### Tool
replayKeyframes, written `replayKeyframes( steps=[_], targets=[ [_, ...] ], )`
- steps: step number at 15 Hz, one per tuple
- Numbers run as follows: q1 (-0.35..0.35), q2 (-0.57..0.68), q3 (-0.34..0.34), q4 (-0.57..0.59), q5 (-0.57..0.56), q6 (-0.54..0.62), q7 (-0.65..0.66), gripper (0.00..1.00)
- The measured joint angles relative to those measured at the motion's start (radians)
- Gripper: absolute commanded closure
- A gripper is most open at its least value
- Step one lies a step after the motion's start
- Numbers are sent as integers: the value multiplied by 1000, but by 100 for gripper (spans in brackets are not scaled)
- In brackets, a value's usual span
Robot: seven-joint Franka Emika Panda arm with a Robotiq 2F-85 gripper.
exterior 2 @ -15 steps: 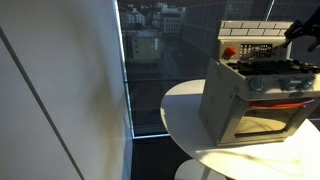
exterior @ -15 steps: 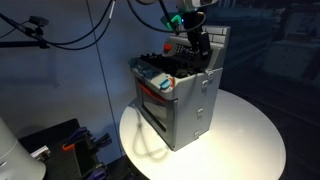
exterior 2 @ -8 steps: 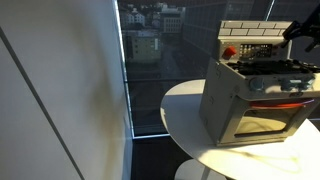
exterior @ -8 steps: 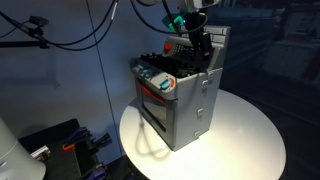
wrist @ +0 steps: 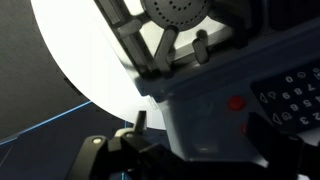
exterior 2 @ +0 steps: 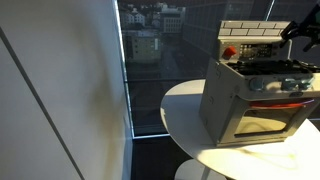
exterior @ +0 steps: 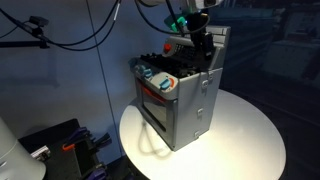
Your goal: Press the top switch on the stove
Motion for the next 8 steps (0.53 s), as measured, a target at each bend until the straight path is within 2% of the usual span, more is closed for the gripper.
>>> replayKeyframes(
  steps=[8],
  targets=[
    [1,9,0,2,17,0,-5,0]
  ],
)
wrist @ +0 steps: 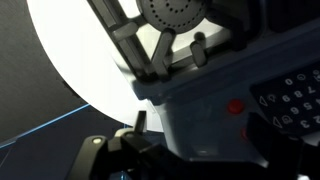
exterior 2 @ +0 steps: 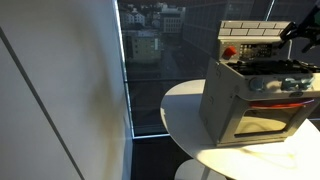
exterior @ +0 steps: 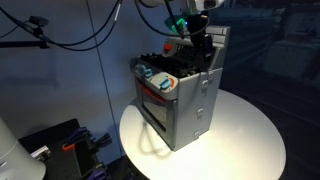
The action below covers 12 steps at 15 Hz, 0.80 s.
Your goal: Press the top switch on the stove
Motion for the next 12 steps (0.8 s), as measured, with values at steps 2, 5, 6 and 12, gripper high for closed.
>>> replayKeyframes(
  steps=[2,5,6,12],
  targets=[
    [0,3,0,1,3,0,-3,0],
    [0,5,0,2,3,0,-5,0],
    [0,5,0,2,3,0,-5,0],
    [0,9,0,7,4,0,-18,0]
  ],
)
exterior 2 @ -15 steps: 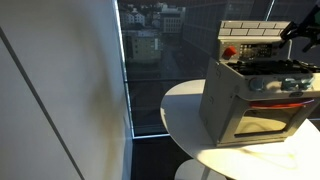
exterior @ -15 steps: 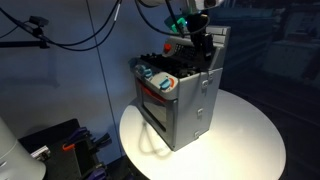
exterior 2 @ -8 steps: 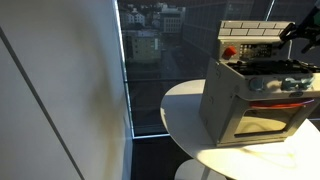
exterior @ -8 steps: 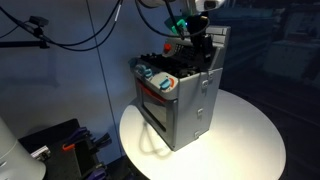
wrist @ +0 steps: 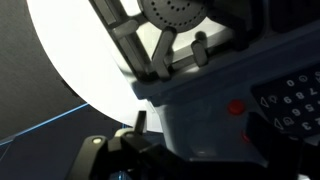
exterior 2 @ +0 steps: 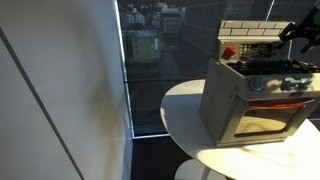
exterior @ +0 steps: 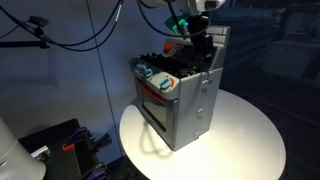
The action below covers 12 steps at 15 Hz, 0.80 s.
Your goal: Press the top switch on the stove
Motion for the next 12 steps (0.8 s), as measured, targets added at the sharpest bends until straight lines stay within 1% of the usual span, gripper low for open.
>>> replayKeyframes(
  steps=[12],
  targets=[
    [-1,17,-1,20,0,0,-27,0]
  ],
)
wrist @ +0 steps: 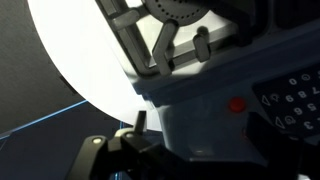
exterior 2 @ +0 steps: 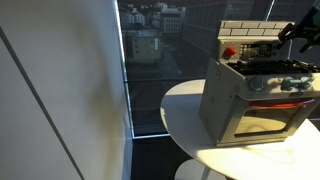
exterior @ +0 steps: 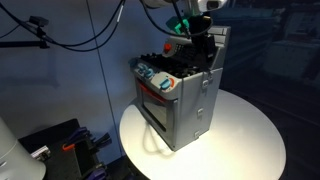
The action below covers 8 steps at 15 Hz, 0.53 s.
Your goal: Press the top switch on the stove
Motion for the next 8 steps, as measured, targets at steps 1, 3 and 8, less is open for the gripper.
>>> replayKeyframes(
  steps=[1,3,8],
  targets=[
    [0,1,0,2,0,0,-3,0],
    [0,3,0,4,0,0,-11,0],
    [-1,4,-1,6,1,0,-21,0]
  ],
)
